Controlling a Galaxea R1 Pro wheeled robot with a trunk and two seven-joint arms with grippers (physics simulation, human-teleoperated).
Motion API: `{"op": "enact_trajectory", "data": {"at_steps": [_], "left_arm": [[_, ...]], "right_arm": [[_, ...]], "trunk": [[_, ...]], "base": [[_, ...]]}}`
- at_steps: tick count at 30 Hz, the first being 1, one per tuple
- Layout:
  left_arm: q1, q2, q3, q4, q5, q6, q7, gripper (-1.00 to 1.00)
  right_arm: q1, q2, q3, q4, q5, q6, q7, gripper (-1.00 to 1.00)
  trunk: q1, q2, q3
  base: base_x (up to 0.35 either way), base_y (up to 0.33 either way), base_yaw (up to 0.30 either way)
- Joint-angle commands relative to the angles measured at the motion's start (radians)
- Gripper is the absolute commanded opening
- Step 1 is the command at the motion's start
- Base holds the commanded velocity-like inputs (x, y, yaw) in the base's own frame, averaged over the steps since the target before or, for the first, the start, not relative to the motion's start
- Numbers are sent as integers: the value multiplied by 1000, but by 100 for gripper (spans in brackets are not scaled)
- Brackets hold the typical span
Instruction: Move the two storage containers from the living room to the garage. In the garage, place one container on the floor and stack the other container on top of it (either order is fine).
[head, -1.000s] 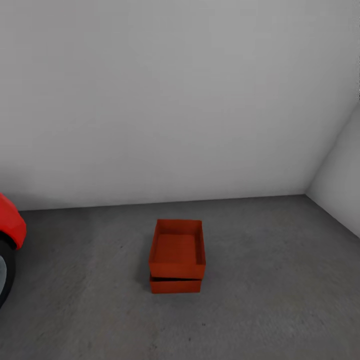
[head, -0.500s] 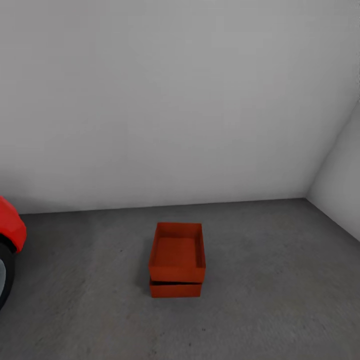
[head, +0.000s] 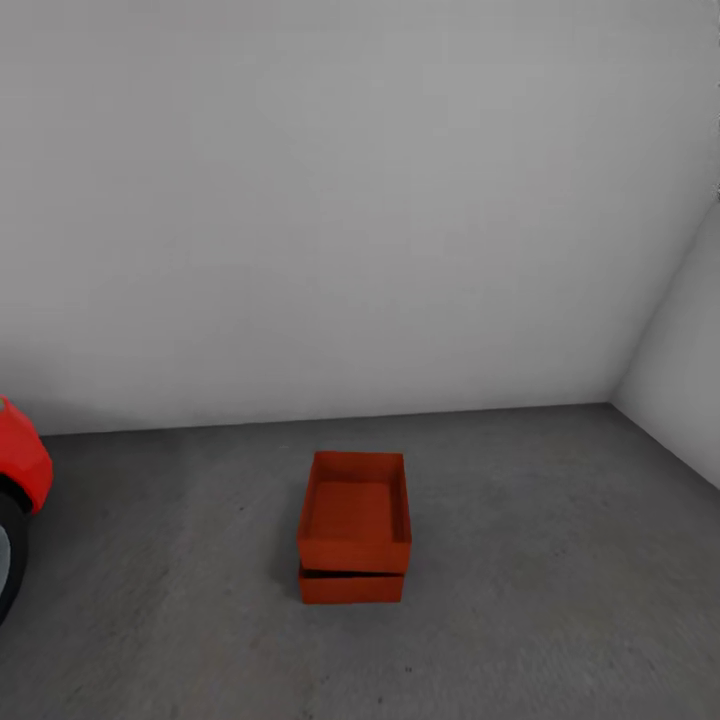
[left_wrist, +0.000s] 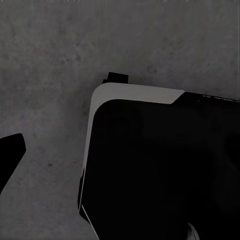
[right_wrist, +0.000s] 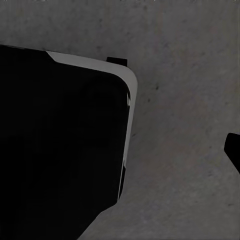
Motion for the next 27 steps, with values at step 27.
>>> {"op": "enact_trajectory", "data": {"at_steps": [27], "left_arm": [[-1,0,-2,1,7,-3,1,100]], "right_arm": [[-1,0,7,3,-10,-6,5,100]], "trunk": [[0,-1,43]], "base": [[0,0,0]]}}
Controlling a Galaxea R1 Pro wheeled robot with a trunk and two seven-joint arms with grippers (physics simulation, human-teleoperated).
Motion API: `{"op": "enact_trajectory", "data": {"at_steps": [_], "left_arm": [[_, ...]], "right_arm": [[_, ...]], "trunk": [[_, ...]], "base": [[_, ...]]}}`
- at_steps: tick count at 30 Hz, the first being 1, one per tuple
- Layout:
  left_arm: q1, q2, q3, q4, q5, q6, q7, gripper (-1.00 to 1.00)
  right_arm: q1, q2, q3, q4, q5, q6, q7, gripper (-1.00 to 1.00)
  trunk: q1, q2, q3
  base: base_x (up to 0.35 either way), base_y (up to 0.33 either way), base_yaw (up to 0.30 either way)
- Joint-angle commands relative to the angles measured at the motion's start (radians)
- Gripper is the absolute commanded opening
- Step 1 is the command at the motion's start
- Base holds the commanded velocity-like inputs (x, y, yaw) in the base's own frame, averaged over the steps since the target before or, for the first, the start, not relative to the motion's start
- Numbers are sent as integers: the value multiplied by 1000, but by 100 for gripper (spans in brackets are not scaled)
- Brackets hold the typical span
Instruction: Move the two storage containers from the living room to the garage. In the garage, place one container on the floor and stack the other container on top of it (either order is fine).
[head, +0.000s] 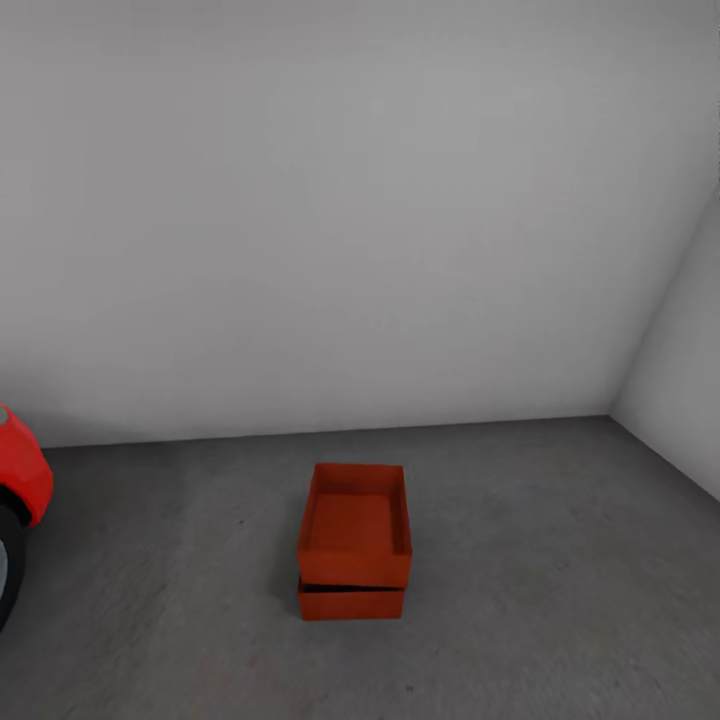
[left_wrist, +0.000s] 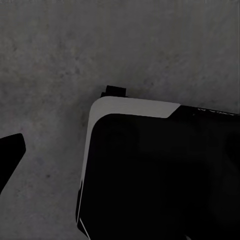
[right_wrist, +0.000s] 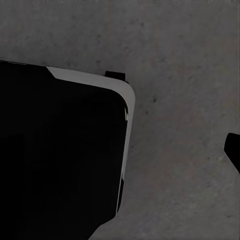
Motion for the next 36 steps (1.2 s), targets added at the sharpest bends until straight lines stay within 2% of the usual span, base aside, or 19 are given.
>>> {"op": "enact_trajectory", "data": {"at_steps": [1,25,28,31,36], "left_arm": [[-1,0,-2,1,7,-3,1,100],[-1,0,-2,1,7,-3,1,100],[-1,0,-2,1,7,-3,1,100],[-1,0,-3,1,7,-3,1,100],[-1,0,-2,1,7,-3,1,100]], "right_arm": [[-1,0,7,3,-10,-6,5,100],[-1,0,8,3,-10,6,6,100],[-1,5,8,3,-10,26,-10,100],[-1,15,7,3,-9,25,-15,100],[-1,18,7,3,-9,13,-16,100]], "trunk": [[0,-1,0],[0,-1,39],[0,-1,44],[0,-1,49],[0,-1,57]], "base": [[0,0,0],[0,0,0],[0,0,0],[0,0,0],[0,0,0]]}}
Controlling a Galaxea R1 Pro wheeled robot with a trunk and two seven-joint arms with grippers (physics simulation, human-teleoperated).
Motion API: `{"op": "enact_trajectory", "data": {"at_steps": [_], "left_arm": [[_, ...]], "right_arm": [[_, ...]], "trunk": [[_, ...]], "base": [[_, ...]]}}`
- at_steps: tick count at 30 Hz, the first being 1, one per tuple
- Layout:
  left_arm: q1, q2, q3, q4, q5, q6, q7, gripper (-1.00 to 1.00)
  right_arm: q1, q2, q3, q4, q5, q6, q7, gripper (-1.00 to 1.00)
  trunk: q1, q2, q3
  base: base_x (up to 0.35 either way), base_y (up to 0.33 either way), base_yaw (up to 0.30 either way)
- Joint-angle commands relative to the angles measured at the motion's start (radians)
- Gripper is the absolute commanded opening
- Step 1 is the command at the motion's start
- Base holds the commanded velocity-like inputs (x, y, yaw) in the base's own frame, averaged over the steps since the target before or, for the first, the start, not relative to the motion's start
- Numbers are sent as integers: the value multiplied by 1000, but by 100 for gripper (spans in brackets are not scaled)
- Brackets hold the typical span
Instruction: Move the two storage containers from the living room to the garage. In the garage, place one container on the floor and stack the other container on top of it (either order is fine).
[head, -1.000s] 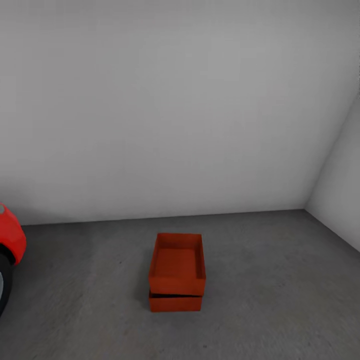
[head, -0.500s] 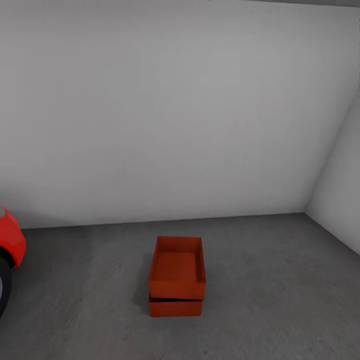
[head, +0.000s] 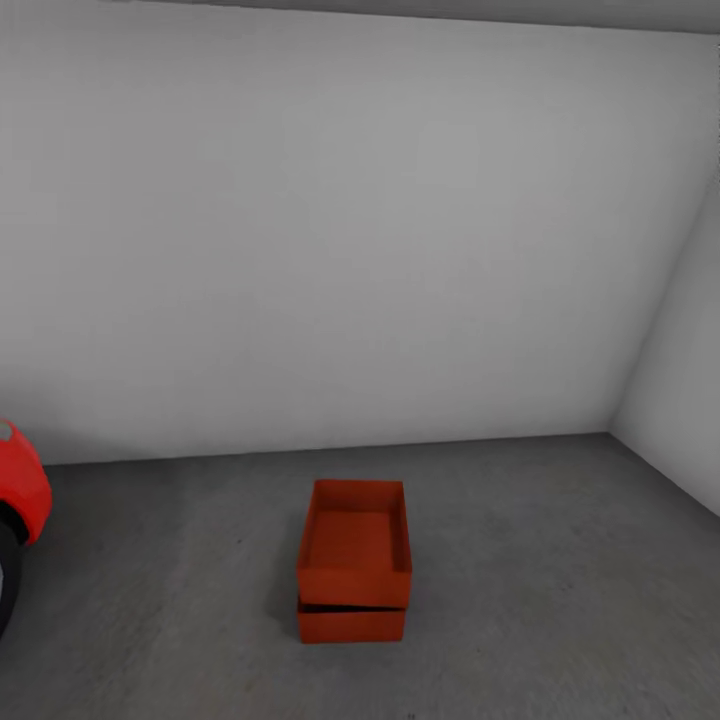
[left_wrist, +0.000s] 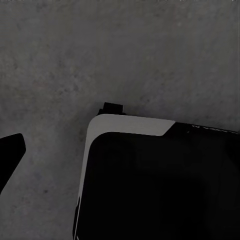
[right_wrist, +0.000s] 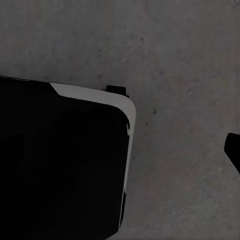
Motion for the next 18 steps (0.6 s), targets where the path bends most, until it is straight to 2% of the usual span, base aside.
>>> {"op": "enact_trajectory", "data": {"at_steps": [1,18], "left_arm": [[-1,0,-3,1,7,-3,1,100],[-1,0,-2,1,7,-3,1,100]], "right_arm": [[-1,2,9,3,-10,-7,3,100],[-2,1,8,3,-10,-12,6,100]], "trunk": [[0,-1,0],[0,-1,28]], "base": [[0,0,0],[0,0,0]]}}
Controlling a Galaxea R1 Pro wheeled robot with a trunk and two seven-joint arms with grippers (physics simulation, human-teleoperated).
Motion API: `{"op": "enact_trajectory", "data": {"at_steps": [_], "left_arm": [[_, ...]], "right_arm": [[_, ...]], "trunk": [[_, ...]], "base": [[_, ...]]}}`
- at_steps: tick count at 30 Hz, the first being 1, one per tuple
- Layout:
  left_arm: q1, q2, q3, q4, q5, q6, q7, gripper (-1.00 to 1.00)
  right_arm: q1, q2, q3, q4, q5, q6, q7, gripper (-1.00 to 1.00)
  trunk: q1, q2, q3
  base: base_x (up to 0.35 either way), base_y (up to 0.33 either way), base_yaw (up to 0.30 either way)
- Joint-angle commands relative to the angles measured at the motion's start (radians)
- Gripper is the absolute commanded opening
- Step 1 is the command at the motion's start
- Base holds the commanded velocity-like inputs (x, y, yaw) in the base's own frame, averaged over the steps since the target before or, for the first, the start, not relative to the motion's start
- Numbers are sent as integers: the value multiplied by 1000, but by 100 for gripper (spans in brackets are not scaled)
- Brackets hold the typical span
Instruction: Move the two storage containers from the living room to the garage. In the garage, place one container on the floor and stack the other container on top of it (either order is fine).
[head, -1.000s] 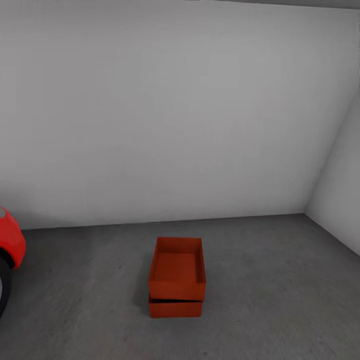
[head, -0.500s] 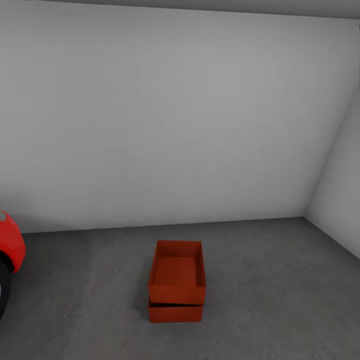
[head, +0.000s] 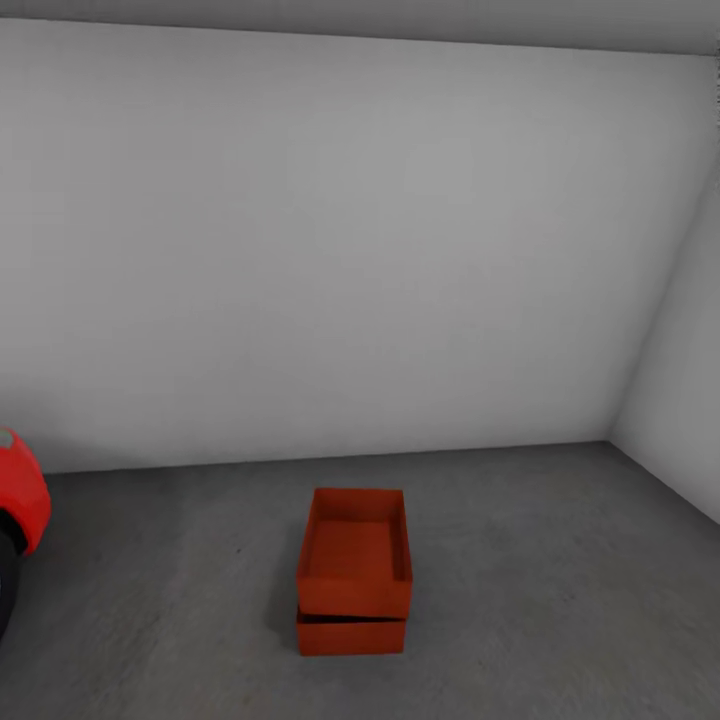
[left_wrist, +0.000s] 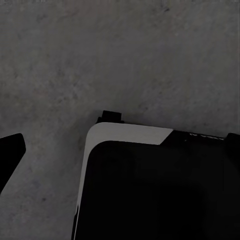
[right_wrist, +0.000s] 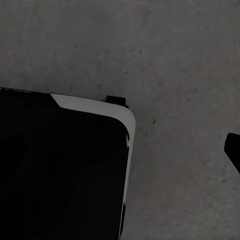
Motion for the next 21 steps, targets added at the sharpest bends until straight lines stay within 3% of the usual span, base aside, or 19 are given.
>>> {"op": "enact_trajectory", "data": {"at_steps": [1,21], "left_arm": [[-1,0,-2,1,7,-3,1,100],[-1,0,-3,1,7,-3,1,100]], "right_arm": [[-1,0,8,3,-10,-6,4,100],[-1,1,9,3,-10,-5,7,100]], "trunk": [[0,-1,0],[0,-1,33]], "base": [[0,0,0],[0,0,0]]}}
